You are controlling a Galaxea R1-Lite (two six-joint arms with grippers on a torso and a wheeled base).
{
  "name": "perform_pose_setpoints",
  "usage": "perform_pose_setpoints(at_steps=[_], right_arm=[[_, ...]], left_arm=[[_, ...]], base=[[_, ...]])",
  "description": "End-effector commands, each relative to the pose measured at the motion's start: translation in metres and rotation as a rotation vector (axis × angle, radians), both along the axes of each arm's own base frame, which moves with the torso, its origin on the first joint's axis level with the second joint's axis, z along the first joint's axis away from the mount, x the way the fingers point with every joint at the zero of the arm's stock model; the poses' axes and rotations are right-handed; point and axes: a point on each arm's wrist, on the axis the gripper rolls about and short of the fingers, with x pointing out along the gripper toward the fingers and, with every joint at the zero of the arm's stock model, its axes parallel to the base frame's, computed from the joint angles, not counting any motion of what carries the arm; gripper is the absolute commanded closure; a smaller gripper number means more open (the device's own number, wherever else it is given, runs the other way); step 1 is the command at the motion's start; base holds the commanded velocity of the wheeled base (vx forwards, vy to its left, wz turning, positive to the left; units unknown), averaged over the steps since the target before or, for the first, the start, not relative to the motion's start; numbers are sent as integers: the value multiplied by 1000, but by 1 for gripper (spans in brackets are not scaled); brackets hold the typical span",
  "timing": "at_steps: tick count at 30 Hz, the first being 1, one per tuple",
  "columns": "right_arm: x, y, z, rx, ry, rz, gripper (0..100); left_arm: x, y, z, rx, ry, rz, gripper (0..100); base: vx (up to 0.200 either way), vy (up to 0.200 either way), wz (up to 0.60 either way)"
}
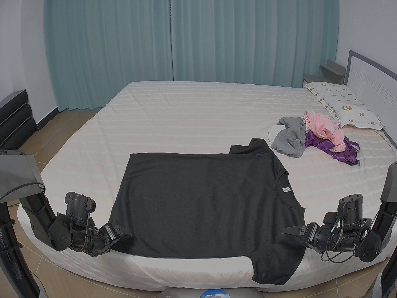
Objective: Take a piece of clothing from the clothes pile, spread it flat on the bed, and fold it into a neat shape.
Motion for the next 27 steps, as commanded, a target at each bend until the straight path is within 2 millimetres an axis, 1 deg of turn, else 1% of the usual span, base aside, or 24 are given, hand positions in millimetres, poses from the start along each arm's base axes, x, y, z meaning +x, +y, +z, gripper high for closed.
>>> perform_pose_setpoints(at_steps=[1,11,16,17,27], right_arm=[[0,0,-1,0,2,1,0],[0,0,0,-1,2,0,0],[0,0,0,-1,2,0,0],[0,0,0,0,2,1,0],[-1,0,-1,0,4,3,0]], left_arm=[[3,0,-2,-9,4,17,0],[5,11,-1,-19,4,76,0],[6,17,1,-24,0,104,0],[8,21,1,-37,-2,127,0],[7,20,1,-45,18,129,0]], base=[[0,0,0],[0,0,0],[0,0,0],[0,0,0],[0,0,0]])
